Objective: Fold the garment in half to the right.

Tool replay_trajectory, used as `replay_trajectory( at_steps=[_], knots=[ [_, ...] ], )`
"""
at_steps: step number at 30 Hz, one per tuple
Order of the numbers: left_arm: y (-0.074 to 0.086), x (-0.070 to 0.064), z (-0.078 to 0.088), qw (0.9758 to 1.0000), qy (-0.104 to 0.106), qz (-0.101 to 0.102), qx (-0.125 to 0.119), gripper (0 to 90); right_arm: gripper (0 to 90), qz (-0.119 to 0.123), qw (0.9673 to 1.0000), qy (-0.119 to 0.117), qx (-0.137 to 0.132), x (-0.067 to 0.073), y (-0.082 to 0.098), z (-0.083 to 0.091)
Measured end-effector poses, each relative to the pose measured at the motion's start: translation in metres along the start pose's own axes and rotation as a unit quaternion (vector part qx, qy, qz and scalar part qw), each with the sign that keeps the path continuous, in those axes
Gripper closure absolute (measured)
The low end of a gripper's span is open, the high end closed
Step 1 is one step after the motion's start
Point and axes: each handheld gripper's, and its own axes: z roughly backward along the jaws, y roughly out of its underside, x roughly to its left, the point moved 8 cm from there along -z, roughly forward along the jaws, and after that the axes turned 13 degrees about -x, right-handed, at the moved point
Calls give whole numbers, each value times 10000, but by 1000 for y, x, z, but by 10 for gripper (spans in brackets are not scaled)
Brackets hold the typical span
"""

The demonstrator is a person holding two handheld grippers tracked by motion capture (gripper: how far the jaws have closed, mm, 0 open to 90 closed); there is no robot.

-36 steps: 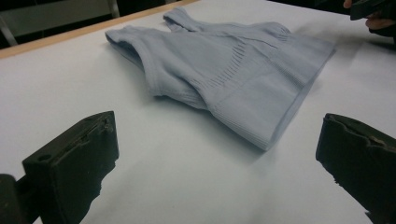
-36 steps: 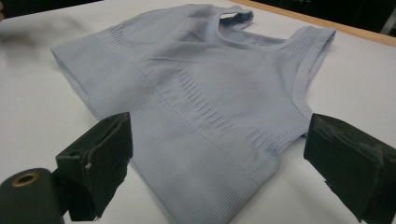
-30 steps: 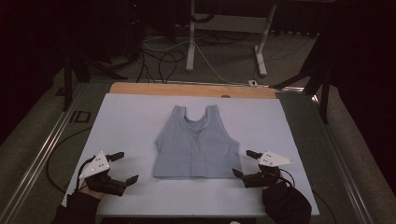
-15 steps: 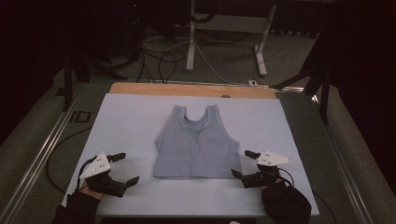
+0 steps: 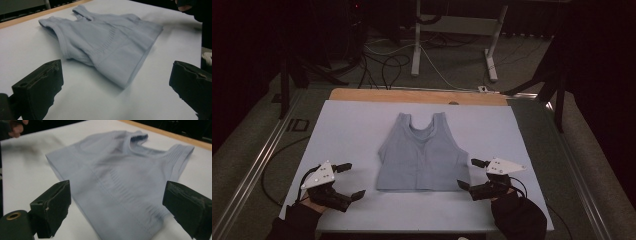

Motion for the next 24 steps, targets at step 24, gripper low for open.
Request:
replay_trajectory(
  at_steps=[24],
  knots=[
    [-35, 4, -12, 9997, -134, -118, 156, 3, 82, 527, 9982, -196, -214, -11, -74, -49]
  ],
)
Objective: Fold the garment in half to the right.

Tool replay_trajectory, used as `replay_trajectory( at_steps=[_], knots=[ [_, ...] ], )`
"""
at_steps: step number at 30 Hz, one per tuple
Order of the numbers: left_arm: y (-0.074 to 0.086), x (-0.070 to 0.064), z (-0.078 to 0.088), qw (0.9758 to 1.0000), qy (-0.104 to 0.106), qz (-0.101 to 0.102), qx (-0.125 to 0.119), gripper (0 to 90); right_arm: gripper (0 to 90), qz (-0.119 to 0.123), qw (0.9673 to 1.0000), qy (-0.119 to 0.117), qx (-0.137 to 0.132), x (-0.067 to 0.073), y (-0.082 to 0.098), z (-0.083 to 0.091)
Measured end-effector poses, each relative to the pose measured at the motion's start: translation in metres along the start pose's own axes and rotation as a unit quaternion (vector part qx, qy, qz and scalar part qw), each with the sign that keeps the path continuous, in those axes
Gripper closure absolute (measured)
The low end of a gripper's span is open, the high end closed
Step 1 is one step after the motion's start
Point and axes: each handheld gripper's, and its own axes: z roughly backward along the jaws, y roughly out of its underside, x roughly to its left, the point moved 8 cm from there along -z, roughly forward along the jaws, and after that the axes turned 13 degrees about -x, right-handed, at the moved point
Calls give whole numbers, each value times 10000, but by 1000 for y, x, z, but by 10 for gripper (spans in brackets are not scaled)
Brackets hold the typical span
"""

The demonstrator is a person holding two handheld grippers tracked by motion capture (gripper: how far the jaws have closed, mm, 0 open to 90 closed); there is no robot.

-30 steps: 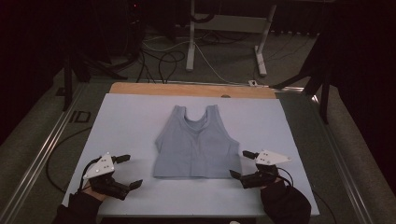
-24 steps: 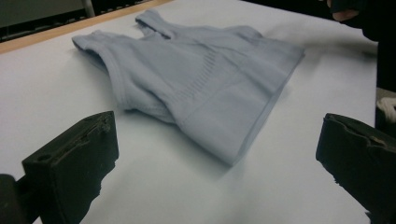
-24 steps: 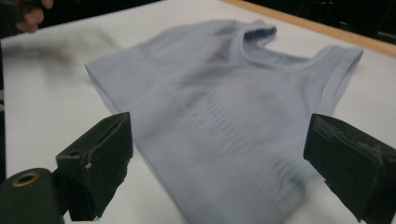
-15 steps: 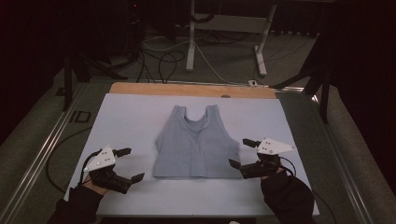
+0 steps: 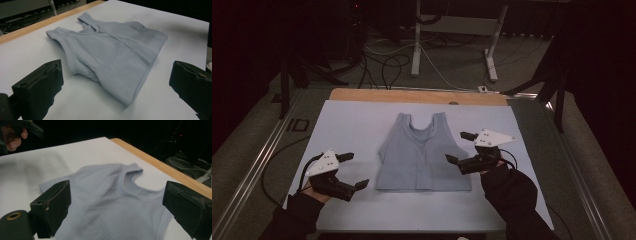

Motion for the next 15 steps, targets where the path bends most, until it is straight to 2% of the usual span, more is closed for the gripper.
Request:
replay_trajectory(
  at_steps=[11, 14, 15],
  knots=[
    [-7, -1, -9, 9998, -90, -89, 167, 3, 83, 119, 9998, -172, 62, -5, -12, -41],
    [-8, -1, -11, 9998, -114, -58, 181, 3, 83, 90, 9998, -183, 69, -6, -13, -46],
    [-8, -1, -12, 9998, -109, -60, 178, 3, 83, 80, 9997, -203, 74, -7, -14, -53]
  ],
)
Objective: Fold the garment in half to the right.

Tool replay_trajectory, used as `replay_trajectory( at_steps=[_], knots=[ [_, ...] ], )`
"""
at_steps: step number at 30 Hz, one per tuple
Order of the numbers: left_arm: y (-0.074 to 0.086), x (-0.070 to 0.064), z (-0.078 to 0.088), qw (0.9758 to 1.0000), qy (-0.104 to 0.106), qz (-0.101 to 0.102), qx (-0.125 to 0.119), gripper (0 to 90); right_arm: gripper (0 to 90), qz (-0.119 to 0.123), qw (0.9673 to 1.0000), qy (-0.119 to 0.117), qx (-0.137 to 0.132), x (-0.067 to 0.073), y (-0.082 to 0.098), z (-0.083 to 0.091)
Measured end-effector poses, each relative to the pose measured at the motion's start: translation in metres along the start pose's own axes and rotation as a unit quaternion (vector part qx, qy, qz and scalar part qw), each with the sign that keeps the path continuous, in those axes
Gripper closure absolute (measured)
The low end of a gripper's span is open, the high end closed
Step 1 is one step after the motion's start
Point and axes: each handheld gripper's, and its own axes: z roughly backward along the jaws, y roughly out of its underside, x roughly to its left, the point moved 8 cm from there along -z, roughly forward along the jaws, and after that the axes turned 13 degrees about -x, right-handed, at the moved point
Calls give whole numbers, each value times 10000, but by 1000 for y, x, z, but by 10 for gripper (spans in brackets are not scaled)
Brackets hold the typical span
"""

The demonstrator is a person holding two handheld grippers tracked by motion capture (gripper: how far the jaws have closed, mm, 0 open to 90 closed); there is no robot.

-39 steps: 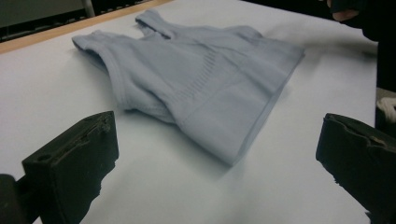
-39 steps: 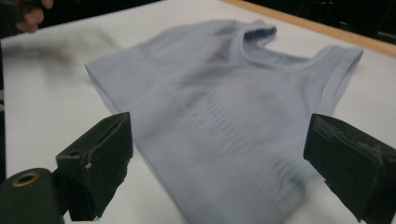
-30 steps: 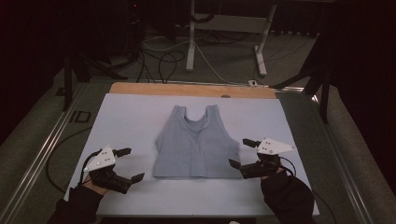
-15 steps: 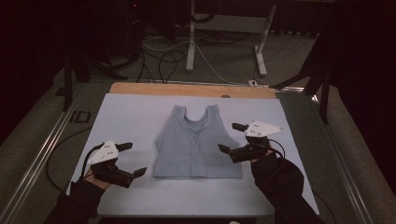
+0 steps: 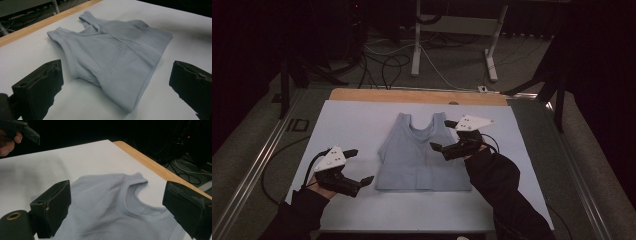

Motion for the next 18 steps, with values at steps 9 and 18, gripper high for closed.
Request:
replay_trajectory(
  at_steps=[9, 18],
  knots=[
    [-1, -7, -11, 10000, -11, -57, 79, 3, 82, 21, 9999, -101, 18, 1, -3, -27],
    [0, -9, -26, 9999, -55, -5, 134, 3, 82, 3, 9998, -197, 1, -2, -10, -54]
  ],
)
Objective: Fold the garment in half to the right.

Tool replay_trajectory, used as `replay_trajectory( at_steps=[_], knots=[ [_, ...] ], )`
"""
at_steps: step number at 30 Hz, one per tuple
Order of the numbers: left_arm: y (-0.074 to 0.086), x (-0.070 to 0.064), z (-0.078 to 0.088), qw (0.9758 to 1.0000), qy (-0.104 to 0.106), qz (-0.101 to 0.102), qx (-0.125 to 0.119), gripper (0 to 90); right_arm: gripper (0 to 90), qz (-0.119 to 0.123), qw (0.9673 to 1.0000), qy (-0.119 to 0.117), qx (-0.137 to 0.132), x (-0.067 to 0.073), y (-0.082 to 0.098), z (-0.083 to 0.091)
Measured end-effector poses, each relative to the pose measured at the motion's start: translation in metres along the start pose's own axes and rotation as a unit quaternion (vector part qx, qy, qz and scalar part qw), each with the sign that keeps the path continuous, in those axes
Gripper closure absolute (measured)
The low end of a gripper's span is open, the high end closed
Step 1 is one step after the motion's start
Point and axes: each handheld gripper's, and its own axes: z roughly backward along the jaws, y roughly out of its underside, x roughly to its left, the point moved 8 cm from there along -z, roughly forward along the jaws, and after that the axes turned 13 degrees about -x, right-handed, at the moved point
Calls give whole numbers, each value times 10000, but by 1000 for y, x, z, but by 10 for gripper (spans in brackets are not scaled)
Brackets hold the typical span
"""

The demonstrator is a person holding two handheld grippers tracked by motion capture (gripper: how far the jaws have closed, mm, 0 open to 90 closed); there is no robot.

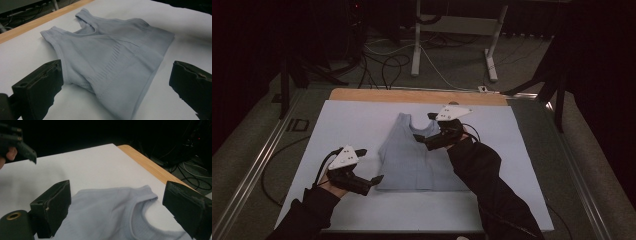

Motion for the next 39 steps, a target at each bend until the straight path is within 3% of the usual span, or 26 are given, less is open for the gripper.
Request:
replay_trajectory(
  at_steps=[3, 5, 6, 12, 19, 28, 32, 39],
  knots=[
    [1, 0, -4, 10000, -14, 80, 29, 3, 82, -20, 10000, -72, -52, -2, -5, -11],
    [4, -3, -8, 9997, 38, 138, 172, 3, 83, -22, 10000, -68, -30, -3, -6, -16],
    [5, -3, -10, 9996, -36, 143, 232, 4, 82, -7, 10000, -74, -31, -3, -6, -19],
    [8, -2, -18, 9995, -91, 219, 202, 3, 82, -64, 9999, -92, -32, -6, -5, -32],
    [21, 0, -30, 9986, -197, 331, 355, 3, 83, -231, 9996, -179, -21, -7, -3, -50],
    [44, 1, -39, 9955, -124, 643, 686, 5, 83, -258, 9994, -179, 121, -15, 8, -71],
    [50, 2, -39, 9949, -138, 596, 800, 7, 83, -299, 9991, -167, 244, -19, 19, -78],
    [65, -1, -41, 9904, -18, 808, 1122, 71, 83, -363, 9986, -141, 366, -24, 32, -85]
  ],
)
